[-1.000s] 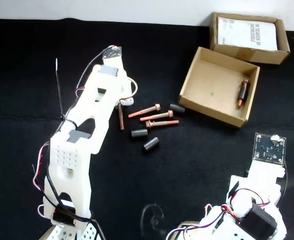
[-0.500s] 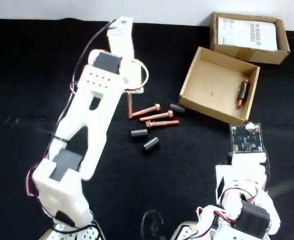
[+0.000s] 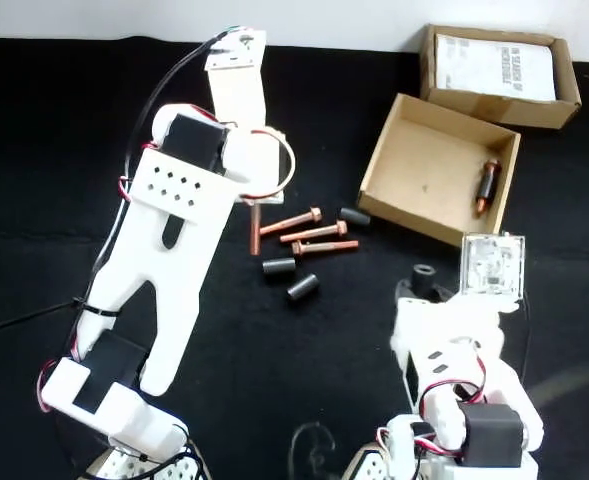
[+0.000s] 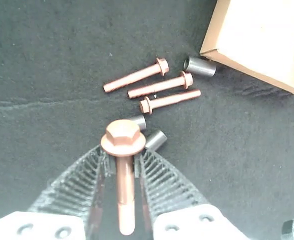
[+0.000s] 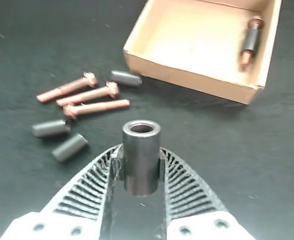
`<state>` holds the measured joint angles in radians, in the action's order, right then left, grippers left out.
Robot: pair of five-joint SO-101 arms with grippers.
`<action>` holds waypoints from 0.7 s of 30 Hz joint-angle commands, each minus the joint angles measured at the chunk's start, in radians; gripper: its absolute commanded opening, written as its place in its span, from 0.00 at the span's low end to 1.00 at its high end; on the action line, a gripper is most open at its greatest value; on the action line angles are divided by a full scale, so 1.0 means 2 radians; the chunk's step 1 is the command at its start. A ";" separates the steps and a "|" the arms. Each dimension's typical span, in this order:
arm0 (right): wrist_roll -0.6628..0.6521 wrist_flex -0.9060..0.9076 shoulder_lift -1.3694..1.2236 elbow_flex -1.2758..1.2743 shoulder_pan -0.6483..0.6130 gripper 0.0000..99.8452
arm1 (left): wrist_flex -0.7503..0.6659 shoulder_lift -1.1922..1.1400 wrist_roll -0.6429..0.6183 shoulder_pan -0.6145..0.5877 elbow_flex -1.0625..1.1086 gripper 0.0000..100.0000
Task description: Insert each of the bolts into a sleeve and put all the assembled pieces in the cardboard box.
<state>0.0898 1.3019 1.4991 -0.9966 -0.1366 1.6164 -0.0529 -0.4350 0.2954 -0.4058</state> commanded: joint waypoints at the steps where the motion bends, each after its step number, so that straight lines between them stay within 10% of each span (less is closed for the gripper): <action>1: 0.048 -0.028 0.007 0.001 -0.022 0.01 | 0.002 0.043 -0.003 0.006 -0.007 0.01; 21: 0.074 -0.269 0.007 -0.128 -0.024 0.01 | -0.057 0.247 0.001 0.053 0.216 0.01</action>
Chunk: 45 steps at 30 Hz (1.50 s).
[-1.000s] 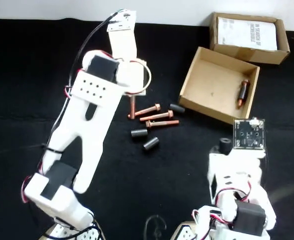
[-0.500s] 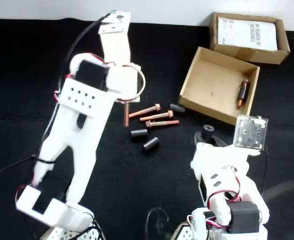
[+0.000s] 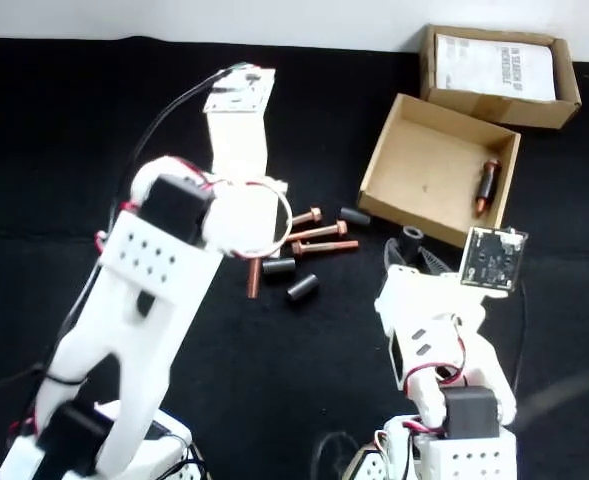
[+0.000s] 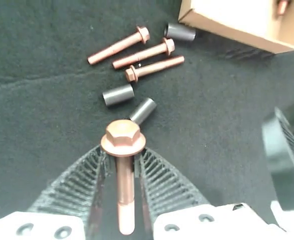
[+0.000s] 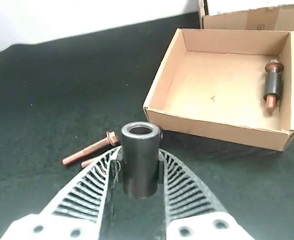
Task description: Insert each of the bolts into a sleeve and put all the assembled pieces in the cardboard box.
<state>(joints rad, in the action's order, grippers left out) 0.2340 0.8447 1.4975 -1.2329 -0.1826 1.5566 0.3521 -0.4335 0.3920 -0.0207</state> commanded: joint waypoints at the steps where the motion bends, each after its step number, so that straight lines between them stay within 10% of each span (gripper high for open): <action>1: 0.002 -0.054 0.008 -0.016 -0.001 0.01 | -0.038 0.058 0.000 0.003 0.039 0.01; 26: -0.094 -0.168 0.164 -0.225 -0.003 0.01 | -0.621 0.277 -0.003 0.006 0.435 0.01; 45: -0.094 -0.168 0.165 -0.249 -0.003 0.01 | -0.753 0.052 -0.003 0.129 0.308 0.01</action>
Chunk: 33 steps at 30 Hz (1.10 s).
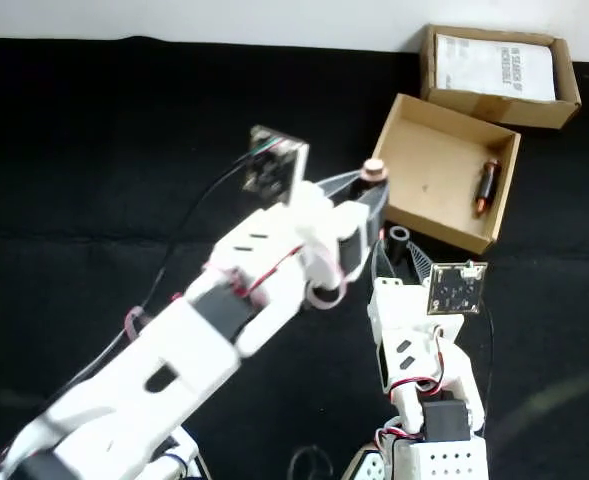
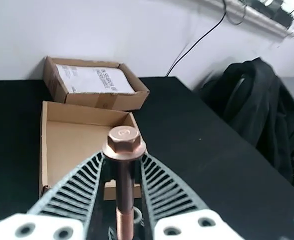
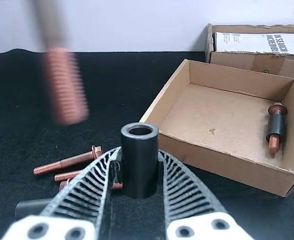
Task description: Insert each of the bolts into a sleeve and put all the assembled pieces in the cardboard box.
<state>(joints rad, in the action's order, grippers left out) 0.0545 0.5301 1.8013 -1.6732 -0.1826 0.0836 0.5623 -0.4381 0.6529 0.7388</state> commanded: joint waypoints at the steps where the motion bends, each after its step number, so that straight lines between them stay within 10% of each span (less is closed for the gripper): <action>1: -0.004 -0.010 0.013 -0.029 -0.003 0.01 | -0.016 -0.069 -0.001 -0.001 -0.086 0.01; 33: -0.005 -0.011 0.013 -0.028 0.000 0.01 | 0.112 -0.127 -0.002 0.052 -0.103 0.01</action>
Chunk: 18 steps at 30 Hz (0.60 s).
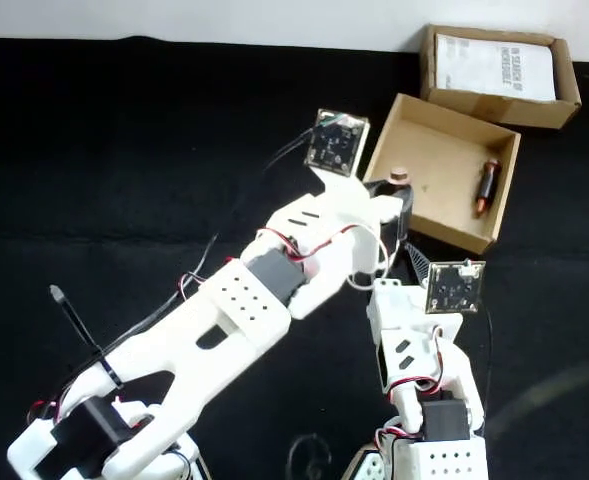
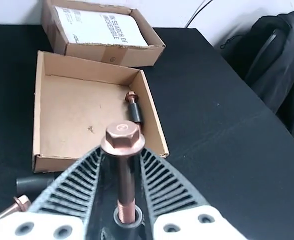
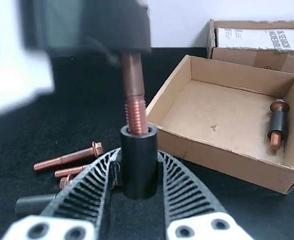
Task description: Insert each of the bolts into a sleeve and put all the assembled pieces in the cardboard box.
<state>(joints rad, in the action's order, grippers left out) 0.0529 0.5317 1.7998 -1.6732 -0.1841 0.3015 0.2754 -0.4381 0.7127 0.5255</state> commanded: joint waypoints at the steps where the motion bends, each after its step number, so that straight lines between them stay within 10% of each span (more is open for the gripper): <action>1: -0.005 -0.012 0.013 -0.028 0.000 0.01 | 0.004 0.016 -0.002 0.029 0.007 0.01; 18: -0.005 -0.013 0.013 -0.024 0.001 0.01 | 0.050 0.086 -0.002 0.049 0.015 0.01</action>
<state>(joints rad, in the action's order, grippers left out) 0.0529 0.5271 1.8059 -1.6732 -0.1811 0.3491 0.3322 -0.4319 0.8002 0.5715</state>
